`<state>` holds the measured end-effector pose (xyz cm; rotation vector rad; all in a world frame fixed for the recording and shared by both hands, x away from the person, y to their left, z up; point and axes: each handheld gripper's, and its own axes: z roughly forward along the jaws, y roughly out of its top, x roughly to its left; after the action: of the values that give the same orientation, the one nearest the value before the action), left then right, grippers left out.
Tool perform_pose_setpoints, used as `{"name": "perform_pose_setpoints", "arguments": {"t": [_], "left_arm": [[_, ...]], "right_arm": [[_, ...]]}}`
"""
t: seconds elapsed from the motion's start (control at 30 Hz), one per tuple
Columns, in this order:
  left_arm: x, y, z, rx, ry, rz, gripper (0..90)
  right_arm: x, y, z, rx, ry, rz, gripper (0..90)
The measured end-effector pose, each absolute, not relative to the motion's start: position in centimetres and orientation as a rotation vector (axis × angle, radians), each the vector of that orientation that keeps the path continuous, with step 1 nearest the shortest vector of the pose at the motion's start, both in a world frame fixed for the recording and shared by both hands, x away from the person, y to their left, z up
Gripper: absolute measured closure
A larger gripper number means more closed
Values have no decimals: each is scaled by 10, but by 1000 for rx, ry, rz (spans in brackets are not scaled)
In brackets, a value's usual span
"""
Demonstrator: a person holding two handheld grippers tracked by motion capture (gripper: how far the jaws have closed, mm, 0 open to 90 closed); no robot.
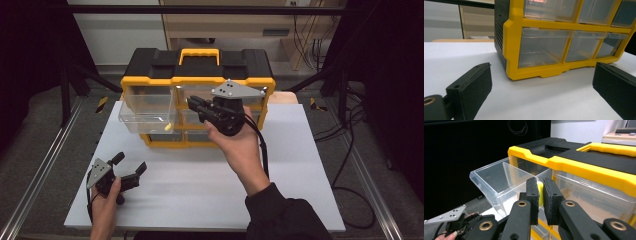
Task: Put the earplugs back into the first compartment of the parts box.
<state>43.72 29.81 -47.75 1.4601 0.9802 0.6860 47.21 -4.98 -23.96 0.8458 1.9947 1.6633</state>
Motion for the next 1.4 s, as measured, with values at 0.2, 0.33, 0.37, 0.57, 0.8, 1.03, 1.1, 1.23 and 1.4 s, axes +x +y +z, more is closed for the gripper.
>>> {"name": "perform_pose_setpoints", "arguments": {"t": [0.2,0.33,0.37,0.57,0.8,1.03,1.1,1.23,1.4], "left_arm": [[437,299,-477,1458,983,687,22],[437,299,-477,1458,984,687,22],[437,299,-477,1458,983,687,22],[437,299,-478,1460,984,690,22],[437,299,-478,1460,983,690,22],[437,299,-478,1460,983,690,23],[437,299,-478,1460,982,689,23],[437,299,-478,1460,982,690,23],[437,299,-477,1459,981,690,24]], "right_arm": [[473,-45,-237,837,1998,1668,833],[474,-41,-234,829,1996,1673,833],[474,-41,-234,829,1995,1675,833],[475,-36,-229,816,1999,1676,832],[476,-30,-226,807,1997,1685,831],[478,-26,-227,810,2005,1685,830],[479,-25,-227,808,2005,1683,830],[479,-22,-224,806,2004,1689,829],[480,-17,-222,796,2008,1687,828]]}}
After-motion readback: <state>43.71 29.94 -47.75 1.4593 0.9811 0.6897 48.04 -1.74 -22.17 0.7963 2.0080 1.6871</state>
